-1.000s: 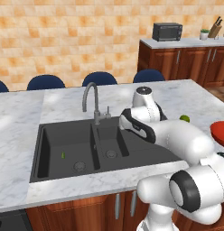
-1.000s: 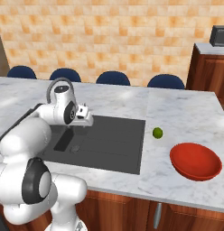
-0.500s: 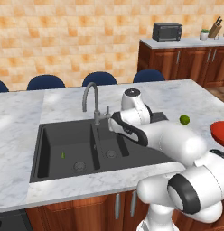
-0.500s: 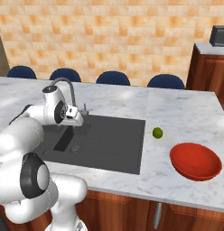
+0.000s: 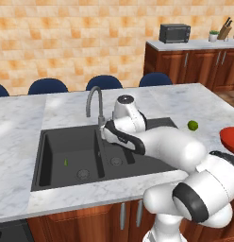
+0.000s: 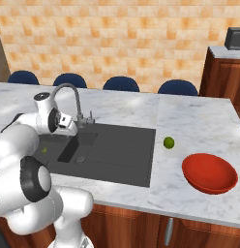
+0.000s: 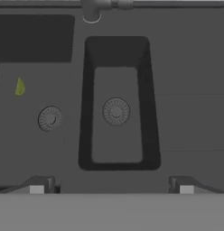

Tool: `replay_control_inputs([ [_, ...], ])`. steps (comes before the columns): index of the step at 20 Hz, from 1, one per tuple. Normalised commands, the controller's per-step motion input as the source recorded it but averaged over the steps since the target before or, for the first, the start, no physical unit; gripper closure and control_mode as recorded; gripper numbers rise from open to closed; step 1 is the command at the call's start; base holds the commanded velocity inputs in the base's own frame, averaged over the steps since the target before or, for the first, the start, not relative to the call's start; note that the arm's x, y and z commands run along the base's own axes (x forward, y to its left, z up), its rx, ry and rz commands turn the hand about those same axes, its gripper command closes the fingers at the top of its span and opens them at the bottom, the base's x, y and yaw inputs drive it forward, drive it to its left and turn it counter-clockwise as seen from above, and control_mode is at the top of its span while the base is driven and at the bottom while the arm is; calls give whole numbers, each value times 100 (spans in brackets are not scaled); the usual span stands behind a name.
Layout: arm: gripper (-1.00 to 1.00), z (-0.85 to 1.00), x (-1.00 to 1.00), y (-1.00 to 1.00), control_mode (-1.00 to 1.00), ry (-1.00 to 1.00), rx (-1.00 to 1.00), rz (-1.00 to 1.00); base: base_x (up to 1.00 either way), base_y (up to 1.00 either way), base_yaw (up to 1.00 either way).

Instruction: Remove the lemon wedge and lime from the sink. Then move the bowl and cup from the counter to the sink for washing.

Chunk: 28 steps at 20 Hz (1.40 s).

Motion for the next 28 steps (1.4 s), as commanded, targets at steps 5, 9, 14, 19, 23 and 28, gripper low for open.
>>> replay_control_inputs([
  [5,-100,-9,4,48,-100,5,9,0,0,0,0],
  [9,-100,-7,6,47,-100,5,11,0,0,0,0],
  [14,-100,-6,4,47,-100,3,10,0,0,0,0],
  [19,-100,-5,1,49,-100,0,1,0,0,0,0],
  [23,-100,-5,3,46,-100,0,0,0,0,0,0],
  [28,-100,-7,15,42,-100,0,-1,0,0,0,0],
])
